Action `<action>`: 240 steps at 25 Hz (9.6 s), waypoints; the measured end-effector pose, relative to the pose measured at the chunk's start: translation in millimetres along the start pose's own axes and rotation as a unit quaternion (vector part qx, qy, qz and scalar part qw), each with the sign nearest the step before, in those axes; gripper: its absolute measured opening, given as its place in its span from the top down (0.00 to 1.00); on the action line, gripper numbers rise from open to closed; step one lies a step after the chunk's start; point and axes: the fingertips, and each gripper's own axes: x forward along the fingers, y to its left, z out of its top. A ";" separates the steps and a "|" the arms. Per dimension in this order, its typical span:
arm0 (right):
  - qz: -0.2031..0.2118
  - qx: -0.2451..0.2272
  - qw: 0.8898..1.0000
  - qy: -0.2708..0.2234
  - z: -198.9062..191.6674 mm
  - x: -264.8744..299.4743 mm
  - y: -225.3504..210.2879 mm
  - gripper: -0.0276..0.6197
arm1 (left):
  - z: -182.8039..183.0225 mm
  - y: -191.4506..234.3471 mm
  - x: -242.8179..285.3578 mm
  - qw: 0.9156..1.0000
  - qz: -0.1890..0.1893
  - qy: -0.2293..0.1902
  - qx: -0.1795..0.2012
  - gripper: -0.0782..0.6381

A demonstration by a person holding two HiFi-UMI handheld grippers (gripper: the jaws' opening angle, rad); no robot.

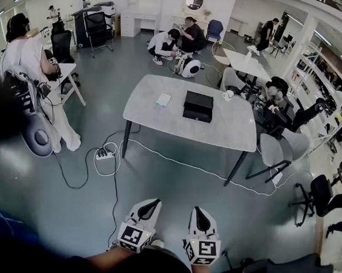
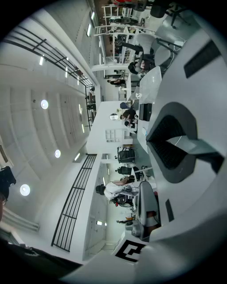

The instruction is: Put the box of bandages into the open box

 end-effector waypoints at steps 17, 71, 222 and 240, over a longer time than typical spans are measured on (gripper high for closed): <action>0.035 0.027 0.999 -0.012 -0.2 52.8 7.1 0.94 | 15.9 58.7 17.7 0.999 0.027 -0.013 0.021 0.87; 0.012 0.064 0.997 0.032 92.0 644.6 -171.3 0.94 | 33.2 491.6 490.0 0.996 0.059 0.068 0.028 0.87; -0.256 0.169 0.949 0.079 -12.3 606.1 -479.7 0.94 | -266.6 272.7 844.0 0.761 -0.410 0.418 0.281 0.29; -0.238 0.171 0.953 0.078 -18.9 617.5 -477.9 0.94 | -269.3 276.2 844.5 0.764 -0.417 0.431 0.239 0.29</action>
